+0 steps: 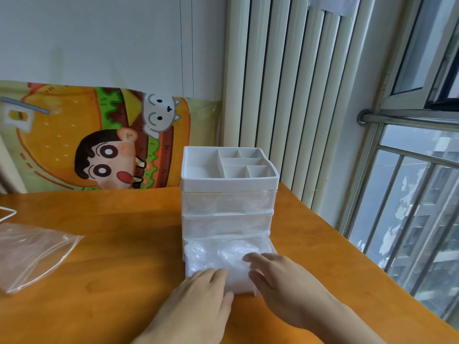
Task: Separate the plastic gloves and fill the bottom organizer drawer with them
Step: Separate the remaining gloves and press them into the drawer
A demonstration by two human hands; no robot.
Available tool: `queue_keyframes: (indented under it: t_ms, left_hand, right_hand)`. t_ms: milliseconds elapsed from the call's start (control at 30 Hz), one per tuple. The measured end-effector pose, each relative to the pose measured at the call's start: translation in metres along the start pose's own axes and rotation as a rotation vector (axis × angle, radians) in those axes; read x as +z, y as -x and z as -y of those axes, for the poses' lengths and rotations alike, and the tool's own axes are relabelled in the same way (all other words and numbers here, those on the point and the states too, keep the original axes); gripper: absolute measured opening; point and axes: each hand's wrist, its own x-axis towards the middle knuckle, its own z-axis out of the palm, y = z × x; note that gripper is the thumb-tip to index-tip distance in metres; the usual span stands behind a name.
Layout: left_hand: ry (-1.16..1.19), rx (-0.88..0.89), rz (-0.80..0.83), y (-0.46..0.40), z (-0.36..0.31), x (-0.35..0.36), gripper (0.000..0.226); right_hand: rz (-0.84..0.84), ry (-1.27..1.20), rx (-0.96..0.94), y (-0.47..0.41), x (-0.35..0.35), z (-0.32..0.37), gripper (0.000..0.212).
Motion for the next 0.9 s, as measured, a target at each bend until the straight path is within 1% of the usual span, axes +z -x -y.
queue_keyframes:
  t_ms: [100, 167, 233, 267, 333, 367, 433, 467, 533, 633, 700, 767, 800, 833, 867, 900]
  left_hand:
    - [-0.097, 0.037, -0.095, 0.004, 0.005, 0.003, 0.029]
    - [-0.132, -0.037, -0.169, 0.004, 0.005, -0.001, 0.034]
    - [-0.126, -0.117, -0.178, -0.001, -0.001, -0.001, 0.04]
    - [-0.086, -0.151, -0.149, -0.007, -0.005, -0.003, 0.041]
    - [-0.121, -0.2, -0.104, -0.019, -0.005, -0.002, 0.041]
    - [-0.157, -0.212, -0.043, -0.026, -0.006, -0.001, 0.04]
    - [-0.203, -0.242, 0.09, -0.04, -0.004, 0.008, 0.039]
    - [-0.201, -0.262, 0.118, -0.048, -0.003, 0.014, 0.036]
    - [-0.173, -0.307, 0.139, -0.058, -0.003, 0.02, 0.032]
    - [-0.132, -0.357, 0.144, -0.067, -0.002, 0.022, 0.036]
    - [-0.059, -0.356, 0.162, -0.067, 0.002, 0.019, 0.033]
    - [0.072, -0.323, 0.093, -0.059, 0.005, 0.014, 0.019]
    - [0.116, -0.294, 0.015, -0.054, 0.007, 0.011, 0.013]
    - [0.142, -0.261, -0.073, -0.048, 0.009, 0.009, 0.011]
    - [0.159, -0.218, -0.156, -0.043, 0.011, 0.007, 0.014]
    - [0.166, -0.176, -0.218, -0.037, 0.015, 0.009, 0.024]
  right_hand:
    - [-0.108, 0.076, -0.079, 0.009, 0.002, -0.003, 0.026]
    - [-0.152, 0.114, -0.108, 0.013, 0.006, -0.005, 0.029]
    - [-0.133, 0.118, -0.063, 0.013, 0.009, -0.004, 0.041]
    - [-0.093, 0.106, -0.028, 0.013, 0.009, -0.001, 0.049]
    - [-0.021, 0.084, 0.024, 0.011, 0.005, 0.003, 0.062]
    - [0.004, 0.075, 0.041, 0.009, 0.002, 0.006, 0.065]
    - [0.032, 0.099, 0.052, 0.005, 0.0, 0.009, 0.063]
    - [0.033, 0.127, 0.047, 0.003, 0.0, 0.01, 0.06]
    - [0.025, 0.152, 0.02, -0.002, 0.0, 0.011, 0.055]
    - [0.04, 0.152, -0.027, -0.009, 0.001, 0.01, 0.049]
    - [0.066, 0.126, -0.025, -0.011, 0.001, 0.007, 0.048]
    - [0.063, 0.078, -0.019, -0.01, 0.001, 0.002, 0.049]
    - [0.054, 0.077, -0.015, -0.008, 0.0, 0.002, 0.049]
    - [0.043, 0.087, -0.007, -0.004, -0.001, 0.0, 0.049]
    - [0.017, 0.094, -0.004, 0.0, -0.002, -0.001, 0.049]
    - [-0.022, 0.091, -0.01, 0.005, -0.002, -0.002, 0.049]
